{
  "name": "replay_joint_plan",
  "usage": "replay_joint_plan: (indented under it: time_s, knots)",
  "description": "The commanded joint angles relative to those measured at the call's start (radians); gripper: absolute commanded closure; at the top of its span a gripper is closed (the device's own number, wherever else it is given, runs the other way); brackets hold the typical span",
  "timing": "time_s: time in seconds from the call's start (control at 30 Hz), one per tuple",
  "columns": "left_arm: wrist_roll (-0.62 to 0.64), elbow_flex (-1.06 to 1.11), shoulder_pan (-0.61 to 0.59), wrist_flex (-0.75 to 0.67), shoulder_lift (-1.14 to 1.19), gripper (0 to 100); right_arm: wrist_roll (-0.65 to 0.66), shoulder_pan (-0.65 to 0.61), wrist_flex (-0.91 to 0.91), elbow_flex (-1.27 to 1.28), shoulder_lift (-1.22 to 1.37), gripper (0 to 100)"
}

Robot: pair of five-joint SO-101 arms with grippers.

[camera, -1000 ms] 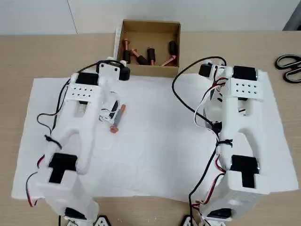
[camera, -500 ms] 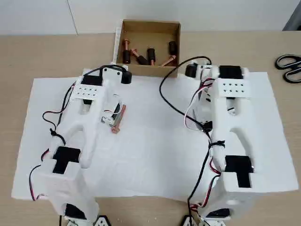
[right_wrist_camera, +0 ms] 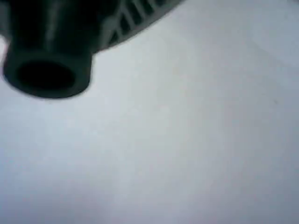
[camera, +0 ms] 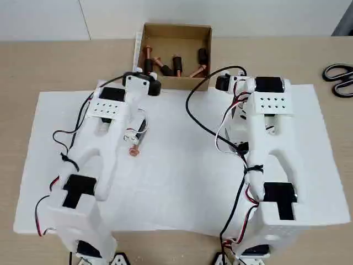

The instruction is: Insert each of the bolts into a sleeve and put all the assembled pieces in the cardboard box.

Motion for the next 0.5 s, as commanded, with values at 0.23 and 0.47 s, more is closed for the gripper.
replay_joint_plan:
  time_s: [0.23, 0.47]
  knots:
    - [0.041, -0.041, 0.041, -0.026, 0.008, 92, 0.0, -0.007, -0.005, -0.002, -0.059, 99.5]
    - [0.043, -0.041, 0.066, -0.025, 0.012, 91, 0.0, -0.007, -0.005, -0.002, -0.059, 99.5]
